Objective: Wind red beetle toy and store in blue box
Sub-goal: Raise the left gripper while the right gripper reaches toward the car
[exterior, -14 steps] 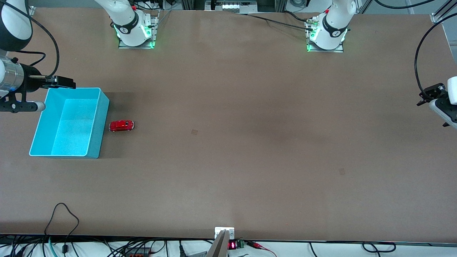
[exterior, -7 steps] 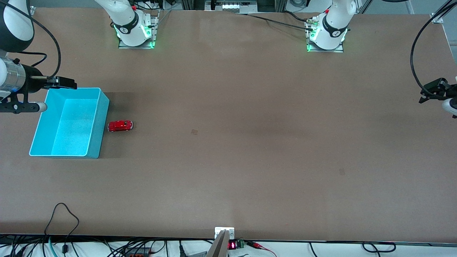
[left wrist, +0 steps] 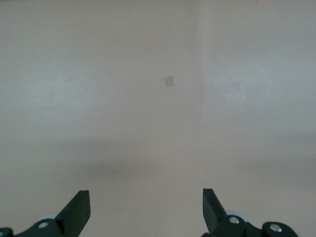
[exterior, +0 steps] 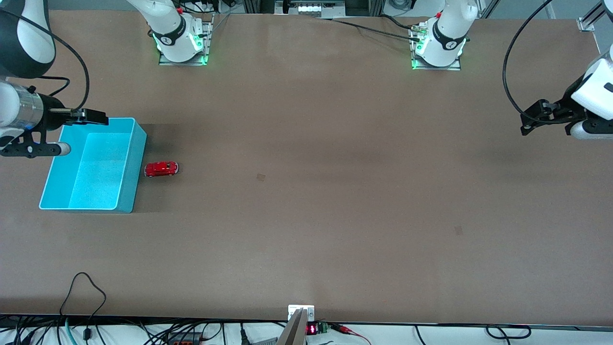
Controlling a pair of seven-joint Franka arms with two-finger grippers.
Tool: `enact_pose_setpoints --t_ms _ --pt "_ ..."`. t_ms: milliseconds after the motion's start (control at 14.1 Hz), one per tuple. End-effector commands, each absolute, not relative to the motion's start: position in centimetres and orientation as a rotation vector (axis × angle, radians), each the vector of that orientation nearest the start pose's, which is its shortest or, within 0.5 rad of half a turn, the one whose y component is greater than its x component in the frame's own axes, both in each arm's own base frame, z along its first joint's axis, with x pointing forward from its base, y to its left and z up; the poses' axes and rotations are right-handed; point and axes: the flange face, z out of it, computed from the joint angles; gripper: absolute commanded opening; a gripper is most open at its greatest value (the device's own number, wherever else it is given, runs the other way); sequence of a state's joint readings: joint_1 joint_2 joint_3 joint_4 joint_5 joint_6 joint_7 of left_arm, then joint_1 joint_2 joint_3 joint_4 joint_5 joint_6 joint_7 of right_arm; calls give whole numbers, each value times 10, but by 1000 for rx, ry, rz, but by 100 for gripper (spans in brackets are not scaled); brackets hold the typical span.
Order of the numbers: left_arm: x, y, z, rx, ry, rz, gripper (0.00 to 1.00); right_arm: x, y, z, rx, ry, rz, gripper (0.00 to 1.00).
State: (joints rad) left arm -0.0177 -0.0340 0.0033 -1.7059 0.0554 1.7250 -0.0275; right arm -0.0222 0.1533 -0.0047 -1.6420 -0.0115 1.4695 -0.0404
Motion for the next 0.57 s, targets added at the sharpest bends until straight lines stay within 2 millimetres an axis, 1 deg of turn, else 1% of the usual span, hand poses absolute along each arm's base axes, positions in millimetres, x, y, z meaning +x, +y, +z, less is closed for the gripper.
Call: enact_pose_setpoints --t_ms 0,71,142,283,425,496 --pt "553 3 585 -3108 -44 -82 100 568 -12 479 -3097 -60 472 100" --pt "554 0 588 -3106 -32 -89 100 561 -10 469 -3099 -96 441 100" --pt "554 -2 589 -3106 -25 -89 100 558 -10 458 -3093 -165 428 100" --pt "554 -7 590 -3106 -11 -94 100 559 -2 447 -3076 -364 391 100" --pt "553 -16 593 -3103 13 -88 100 555 3 425 -3037 -570 367 100" --pt "551 -18 595 -3103 21 -52 100 552 3 412 -2997 -715 356 100"
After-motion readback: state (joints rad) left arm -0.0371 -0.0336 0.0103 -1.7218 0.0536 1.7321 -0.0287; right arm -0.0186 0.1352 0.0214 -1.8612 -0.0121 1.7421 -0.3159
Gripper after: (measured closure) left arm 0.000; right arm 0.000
